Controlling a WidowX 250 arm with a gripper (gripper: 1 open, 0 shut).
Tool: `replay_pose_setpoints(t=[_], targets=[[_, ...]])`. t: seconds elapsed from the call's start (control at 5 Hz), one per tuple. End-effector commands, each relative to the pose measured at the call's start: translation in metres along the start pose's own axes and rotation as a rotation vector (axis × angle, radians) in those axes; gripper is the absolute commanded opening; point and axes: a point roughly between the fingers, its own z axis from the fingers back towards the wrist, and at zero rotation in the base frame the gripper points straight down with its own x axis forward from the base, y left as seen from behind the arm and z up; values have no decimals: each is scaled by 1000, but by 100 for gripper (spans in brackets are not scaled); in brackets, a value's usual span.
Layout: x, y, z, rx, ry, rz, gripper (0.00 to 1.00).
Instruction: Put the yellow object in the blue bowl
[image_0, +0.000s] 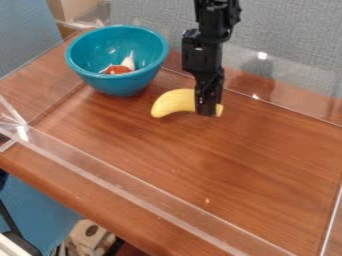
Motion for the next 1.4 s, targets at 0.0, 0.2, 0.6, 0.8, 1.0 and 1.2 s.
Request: replay_pose_setpoints(t=[0.0, 0.2, 0.6, 0.8, 1.0, 1.2], targets=[[8, -7, 41, -55, 41, -39, 0], [31, -19, 54, -49, 62, -52, 0], [84, -51, 82, -63, 94, 18, 0], [95, -61, 93, -71, 101, 40, 0], [106, -62, 87, -76, 100, 67, 0], [116, -64, 82, -80, 97, 94, 0]])
